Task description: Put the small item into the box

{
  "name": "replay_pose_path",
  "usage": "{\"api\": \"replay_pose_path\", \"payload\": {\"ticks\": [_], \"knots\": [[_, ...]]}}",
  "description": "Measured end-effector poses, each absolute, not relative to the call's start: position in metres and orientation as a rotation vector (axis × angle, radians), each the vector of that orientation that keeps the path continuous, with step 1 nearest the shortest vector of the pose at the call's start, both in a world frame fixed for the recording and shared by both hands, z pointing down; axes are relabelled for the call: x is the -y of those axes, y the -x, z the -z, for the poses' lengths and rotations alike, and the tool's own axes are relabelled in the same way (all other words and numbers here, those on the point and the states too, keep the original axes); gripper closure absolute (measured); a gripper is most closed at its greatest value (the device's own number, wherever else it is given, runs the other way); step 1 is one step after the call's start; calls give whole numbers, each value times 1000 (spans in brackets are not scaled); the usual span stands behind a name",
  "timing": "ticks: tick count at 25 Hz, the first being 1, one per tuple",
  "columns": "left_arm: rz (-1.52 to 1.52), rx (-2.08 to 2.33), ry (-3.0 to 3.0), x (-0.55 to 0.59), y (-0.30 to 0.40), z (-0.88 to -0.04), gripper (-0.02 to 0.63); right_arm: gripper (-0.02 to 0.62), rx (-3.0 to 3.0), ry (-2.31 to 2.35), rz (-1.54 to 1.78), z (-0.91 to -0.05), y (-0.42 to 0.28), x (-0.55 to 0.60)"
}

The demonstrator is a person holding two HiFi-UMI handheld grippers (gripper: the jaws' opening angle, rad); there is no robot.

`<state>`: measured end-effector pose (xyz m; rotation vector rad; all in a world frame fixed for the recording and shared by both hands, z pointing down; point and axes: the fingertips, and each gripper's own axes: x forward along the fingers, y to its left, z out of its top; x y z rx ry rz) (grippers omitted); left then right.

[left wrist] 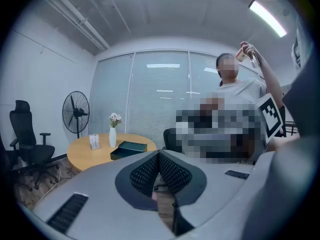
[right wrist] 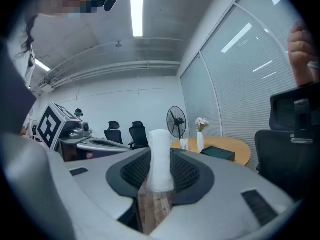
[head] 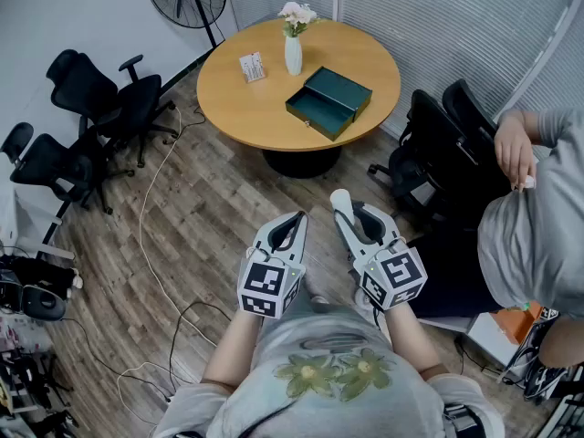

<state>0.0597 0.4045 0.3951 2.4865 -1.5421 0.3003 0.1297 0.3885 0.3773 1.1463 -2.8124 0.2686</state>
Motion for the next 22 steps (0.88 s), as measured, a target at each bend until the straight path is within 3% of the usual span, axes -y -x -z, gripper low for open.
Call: {"api": "replay_pose_path", "payload": {"ticks": [12, 22], "knots": [[-284, 1536, -2470, -364, -45, -403, 603, 466, 2822, -1149, -342, -390, -115, -350], [-281, 1503, -2479, -264, -27, -414, 603, 466, 2801, -1159, -340, -396, -98, -251]]}}
